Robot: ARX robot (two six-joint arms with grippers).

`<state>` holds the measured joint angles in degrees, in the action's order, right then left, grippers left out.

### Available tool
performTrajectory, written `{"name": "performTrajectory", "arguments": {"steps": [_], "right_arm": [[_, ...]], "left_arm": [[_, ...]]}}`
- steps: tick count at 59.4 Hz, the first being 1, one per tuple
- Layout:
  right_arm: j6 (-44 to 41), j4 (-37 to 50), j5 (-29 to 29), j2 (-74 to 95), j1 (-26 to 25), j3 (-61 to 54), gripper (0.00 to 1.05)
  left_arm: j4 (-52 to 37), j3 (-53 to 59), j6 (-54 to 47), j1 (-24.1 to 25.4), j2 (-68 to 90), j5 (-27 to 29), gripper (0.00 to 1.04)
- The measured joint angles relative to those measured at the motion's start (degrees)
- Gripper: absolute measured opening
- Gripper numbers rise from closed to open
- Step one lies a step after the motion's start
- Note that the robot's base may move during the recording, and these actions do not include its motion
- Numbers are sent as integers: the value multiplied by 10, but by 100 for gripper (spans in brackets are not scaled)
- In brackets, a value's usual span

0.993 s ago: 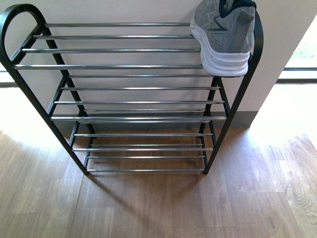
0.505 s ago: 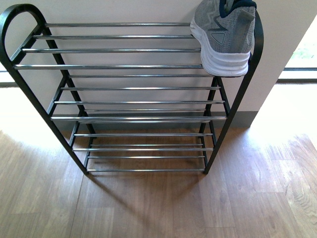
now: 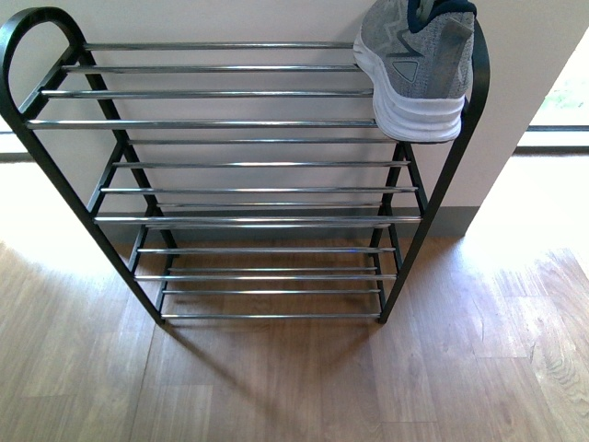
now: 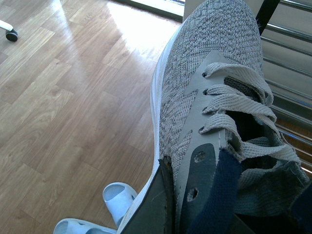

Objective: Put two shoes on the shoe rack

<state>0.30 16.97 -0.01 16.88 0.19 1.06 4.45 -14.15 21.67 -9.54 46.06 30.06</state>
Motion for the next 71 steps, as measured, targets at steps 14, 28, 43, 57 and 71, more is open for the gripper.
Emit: {"name": "performTrajectory", "arguments": {"steps": [14,28,43,57,71], "right_arm": [[0,-49,0,-48,0,0,1],[0,-130,-1,-113,0,0,1],[0,-169,0,-164,0,0,1],[-1,-169,0,-165,0,0,2],[-1,-169,-1,-166,0,0,55]], "left_arm": [[0,0,0,0,0,0,2],[0,0,0,0,0,0,2],[0,0,0,0,0,0,2],[0,0,0,0,0,0,2],[0,0,0,0,0,2,2]]}}
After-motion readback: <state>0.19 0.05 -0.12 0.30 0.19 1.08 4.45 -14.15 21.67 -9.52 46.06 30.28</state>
